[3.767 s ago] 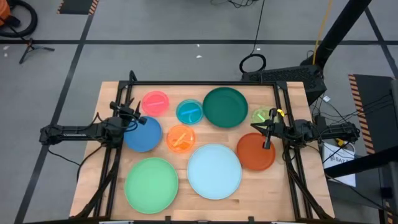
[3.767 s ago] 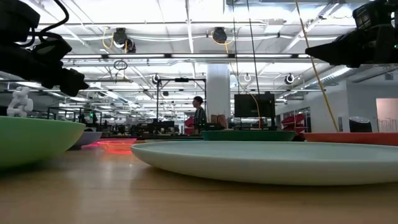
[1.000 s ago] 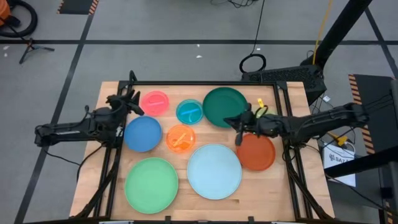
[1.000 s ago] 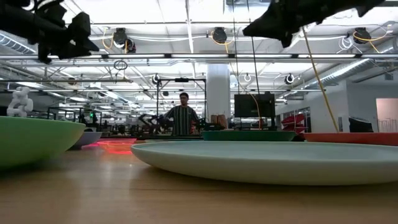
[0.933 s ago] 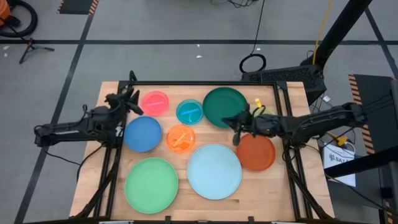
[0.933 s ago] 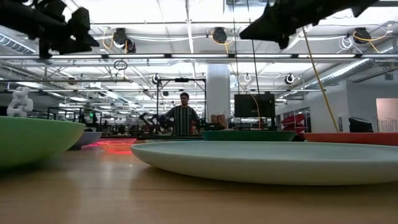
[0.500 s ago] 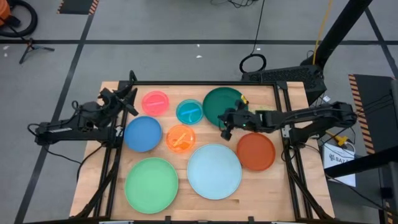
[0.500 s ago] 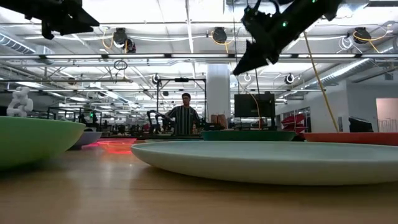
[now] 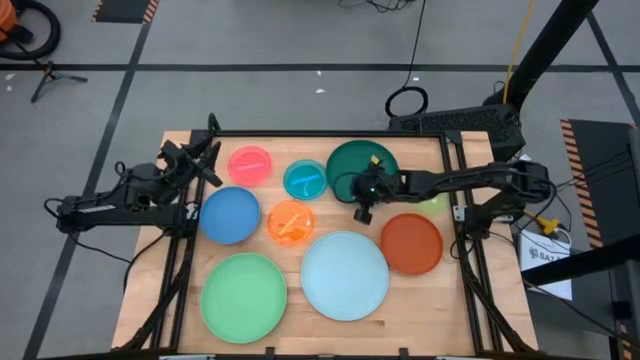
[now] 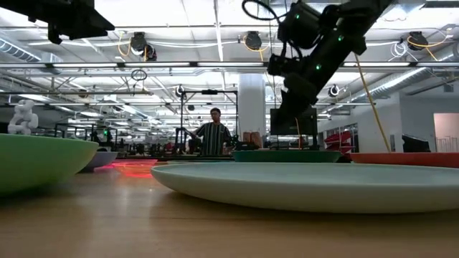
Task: Stack plastic plates
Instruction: Stack the dark green plate on top of the light blue plate
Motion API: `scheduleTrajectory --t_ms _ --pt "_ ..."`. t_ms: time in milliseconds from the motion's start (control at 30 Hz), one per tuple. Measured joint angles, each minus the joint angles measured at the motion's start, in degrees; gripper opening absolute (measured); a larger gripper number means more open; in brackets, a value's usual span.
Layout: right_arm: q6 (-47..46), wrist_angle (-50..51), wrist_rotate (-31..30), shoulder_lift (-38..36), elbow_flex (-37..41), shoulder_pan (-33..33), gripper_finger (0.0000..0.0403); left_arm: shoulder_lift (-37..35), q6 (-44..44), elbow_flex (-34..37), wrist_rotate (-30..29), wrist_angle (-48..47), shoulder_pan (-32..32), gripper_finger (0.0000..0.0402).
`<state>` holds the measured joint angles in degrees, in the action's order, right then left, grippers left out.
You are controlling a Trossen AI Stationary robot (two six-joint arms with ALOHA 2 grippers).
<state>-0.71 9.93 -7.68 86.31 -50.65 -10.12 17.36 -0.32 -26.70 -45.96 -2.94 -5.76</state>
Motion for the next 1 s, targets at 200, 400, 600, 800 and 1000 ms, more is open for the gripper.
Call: scheduleTrajectory --t_ms 200,400,600,800,1000 --pt "-0.11 -0.81 0.32 1.76 0.00 -0.36 0.0064 0.01 -1.10 0.00 -0.01 -0.39 0.00 0.0159" --pt "-2.08 -1.87 0.31 1.70 0.00 -0.36 0.0159 0.01 -1.25 0.00 -0.01 -0.50 0.00 0.0159" --pt "-3.58 -1.76 0.31 3.46 0.04 -0.32 0.0219 0.01 -1.23 0.02 -0.01 -0.52 0.00 0.0159" --pt "-4.18 -1.89 0.31 8.47 0.04 -0.32 0.0227 0.01 -1.22 0.02 0.01 -0.90 0.00 0.0159" --pt "-4.15 -2.27 0.08 12.11 0.04 -0.32 0.0209 0.01 -1.22 0.02 -0.02 -1.19 0.00 0.0159"
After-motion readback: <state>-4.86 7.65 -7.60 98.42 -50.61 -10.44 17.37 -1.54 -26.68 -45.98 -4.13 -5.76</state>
